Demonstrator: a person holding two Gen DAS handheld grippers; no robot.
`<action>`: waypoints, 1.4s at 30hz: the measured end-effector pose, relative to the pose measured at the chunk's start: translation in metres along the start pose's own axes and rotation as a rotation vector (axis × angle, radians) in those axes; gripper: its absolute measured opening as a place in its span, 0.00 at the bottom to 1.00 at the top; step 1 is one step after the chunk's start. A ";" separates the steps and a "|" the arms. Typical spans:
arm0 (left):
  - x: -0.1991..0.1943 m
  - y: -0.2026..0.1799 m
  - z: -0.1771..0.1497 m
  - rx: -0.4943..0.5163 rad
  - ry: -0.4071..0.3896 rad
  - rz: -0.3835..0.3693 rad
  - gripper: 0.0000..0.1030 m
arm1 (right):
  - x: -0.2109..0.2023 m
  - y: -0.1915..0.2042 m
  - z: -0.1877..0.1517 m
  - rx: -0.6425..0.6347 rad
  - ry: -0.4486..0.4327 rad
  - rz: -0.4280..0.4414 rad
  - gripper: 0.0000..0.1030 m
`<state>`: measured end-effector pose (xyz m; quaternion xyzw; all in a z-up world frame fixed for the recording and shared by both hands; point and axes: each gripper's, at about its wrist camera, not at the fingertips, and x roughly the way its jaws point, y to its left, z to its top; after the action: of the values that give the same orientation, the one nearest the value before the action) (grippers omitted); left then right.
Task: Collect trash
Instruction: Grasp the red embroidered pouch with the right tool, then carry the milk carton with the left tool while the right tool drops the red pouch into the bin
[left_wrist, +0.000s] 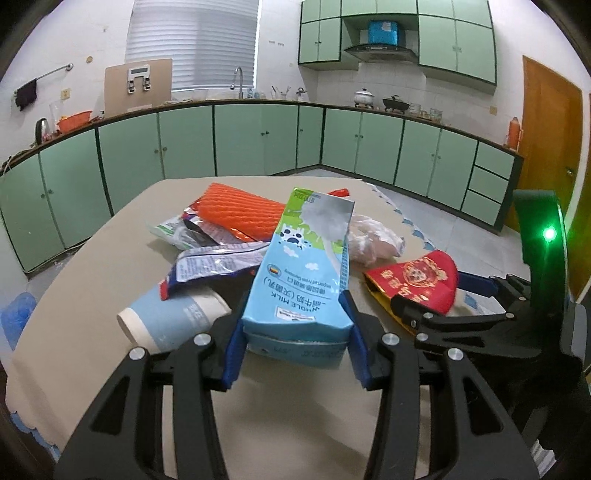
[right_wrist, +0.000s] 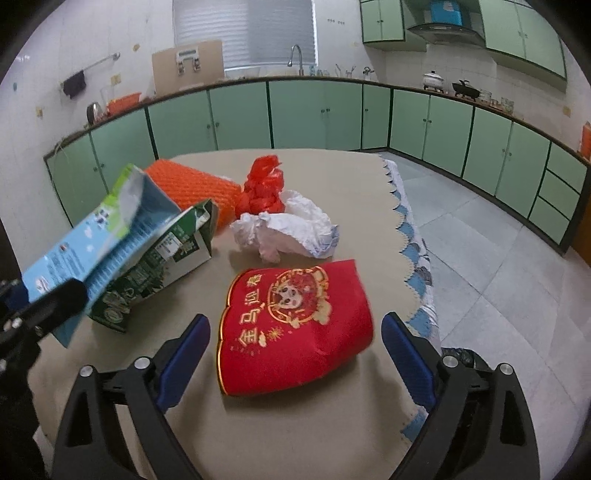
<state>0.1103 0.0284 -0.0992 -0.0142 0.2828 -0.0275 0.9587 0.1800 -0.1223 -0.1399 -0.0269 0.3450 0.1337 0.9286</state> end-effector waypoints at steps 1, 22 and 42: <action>0.000 0.002 0.001 -0.002 -0.001 0.005 0.43 | 0.002 0.002 0.000 -0.005 0.005 -0.005 0.89; -0.003 -0.008 0.003 0.024 -0.016 -0.013 0.43 | -0.036 -0.031 0.006 0.090 -0.041 -0.010 0.78; 0.013 -0.137 0.013 0.142 -0.032 -0.292 0.43 | -0.117 -0.158 -0.031 0.291 -0.111 -0.242 0.78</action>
<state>0.1226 -0.1088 -0.0897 0.0124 0.2598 -0.1864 0.9474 0.1173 -0.3054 -0.0939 0.0740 0.3030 -0.0289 0.9497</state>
